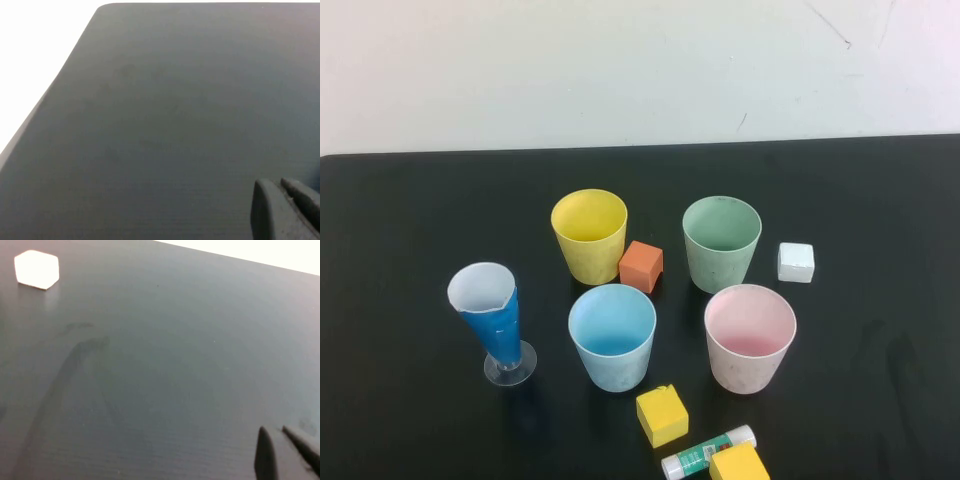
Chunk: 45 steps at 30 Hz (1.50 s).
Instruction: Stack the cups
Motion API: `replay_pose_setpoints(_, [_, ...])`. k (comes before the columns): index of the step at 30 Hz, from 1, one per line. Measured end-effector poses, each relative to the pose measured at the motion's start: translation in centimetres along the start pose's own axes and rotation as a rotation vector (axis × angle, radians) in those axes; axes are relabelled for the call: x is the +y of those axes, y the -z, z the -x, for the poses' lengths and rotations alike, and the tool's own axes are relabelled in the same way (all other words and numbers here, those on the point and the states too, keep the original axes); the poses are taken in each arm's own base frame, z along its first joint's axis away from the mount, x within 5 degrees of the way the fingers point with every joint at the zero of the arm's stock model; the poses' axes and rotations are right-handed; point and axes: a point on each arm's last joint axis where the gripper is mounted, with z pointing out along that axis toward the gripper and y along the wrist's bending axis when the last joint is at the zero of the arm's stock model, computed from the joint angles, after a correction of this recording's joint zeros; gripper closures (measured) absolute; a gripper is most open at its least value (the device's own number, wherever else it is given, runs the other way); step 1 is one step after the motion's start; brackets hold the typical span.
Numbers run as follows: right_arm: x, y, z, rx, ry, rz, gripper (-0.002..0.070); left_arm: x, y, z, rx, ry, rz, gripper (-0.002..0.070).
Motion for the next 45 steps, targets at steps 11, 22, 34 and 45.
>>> replay_pose_setpoints(11, [0.00, 0.00, 0.00, 0.000, 0.000, 0.000, 0.0679, 0.00, 0.00, 0.00, 0.000, 0.000, 0.000, 0.0677])
replay_pose_setpoints(22, [0.00, 0.00, 0.00, 0.000, 0.000, 0.000, 0.0679, 0.00, 0.00, 0.00, 0.000, 0.000, 0.000, 0.0677])
replay_pose_setpoints(34, [-0.48, 0.01, -0.03, 0.007, 0.127, -0.052, 0.0679, 0.00, 0.00, 0.00, 0.000, 0.000, 0.000, 0.0677])
replay_pose_setpoints(45, [-0.49, 0.01, -0.03, 0.006, 0.087, -0.054, 0.0679, 0.00, 0.00, 0.00, 0.000, 0.000, 0.000, 0.0677])
